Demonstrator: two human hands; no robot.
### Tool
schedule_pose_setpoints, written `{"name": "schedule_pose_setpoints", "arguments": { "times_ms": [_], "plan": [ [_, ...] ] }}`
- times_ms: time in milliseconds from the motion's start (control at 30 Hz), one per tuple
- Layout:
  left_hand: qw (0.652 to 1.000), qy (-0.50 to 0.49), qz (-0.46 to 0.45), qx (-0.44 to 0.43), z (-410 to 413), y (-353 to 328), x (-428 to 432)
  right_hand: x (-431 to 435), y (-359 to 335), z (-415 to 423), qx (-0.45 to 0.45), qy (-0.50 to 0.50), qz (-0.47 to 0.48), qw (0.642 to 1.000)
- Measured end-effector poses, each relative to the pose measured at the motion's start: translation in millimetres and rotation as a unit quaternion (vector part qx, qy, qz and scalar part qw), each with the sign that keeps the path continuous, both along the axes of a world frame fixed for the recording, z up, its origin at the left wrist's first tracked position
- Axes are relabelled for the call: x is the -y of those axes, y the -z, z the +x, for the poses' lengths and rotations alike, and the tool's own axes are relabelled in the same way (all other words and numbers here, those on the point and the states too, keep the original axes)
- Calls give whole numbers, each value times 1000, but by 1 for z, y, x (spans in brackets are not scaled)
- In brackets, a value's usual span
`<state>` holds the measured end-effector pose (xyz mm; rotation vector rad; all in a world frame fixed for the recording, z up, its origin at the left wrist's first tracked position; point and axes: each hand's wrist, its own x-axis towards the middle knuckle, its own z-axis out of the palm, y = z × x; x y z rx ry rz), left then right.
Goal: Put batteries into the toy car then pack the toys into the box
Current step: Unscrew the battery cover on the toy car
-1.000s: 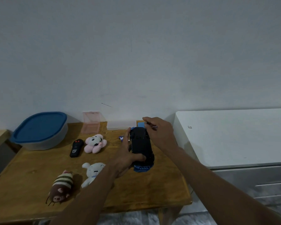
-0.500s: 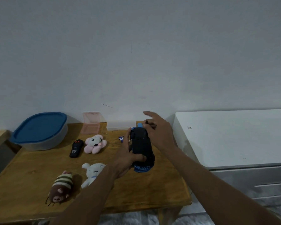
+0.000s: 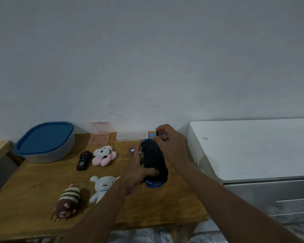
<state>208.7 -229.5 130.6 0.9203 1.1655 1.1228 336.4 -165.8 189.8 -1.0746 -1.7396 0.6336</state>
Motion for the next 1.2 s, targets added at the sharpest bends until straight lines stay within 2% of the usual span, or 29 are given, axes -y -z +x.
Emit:
{"name": "schedule_pose_setpoints", "arguments": {
  "times_ms": [167, 300, 500, 833, 1000, 1200],
  "plan": [
    [1000, 0, 2, -4, -2, 0, 5, 4, 1, -2, 3, 8, -2, 1000],
    [1000, 0, 1, -4, -6, 1, 8, 10, 1, -7, -2, 11, -45, 999],
    [1000, 7, 8, 21, -13, 9, 21, 20, 8, -10, -9, 2, -84, 996],
    [997, 46, -23, 65, -8, 41, 44, 52, 28, 2, -18, 49, -155, 987],
    [996, 54, -34, 55, 6, 53, 51, 59, 41, 23, 16, 104, -162, 981],
    [996, 44, -62, 46, 21, 64, 51, 48, 61, 56, 67, 115, -203, 970]
  ]
}}
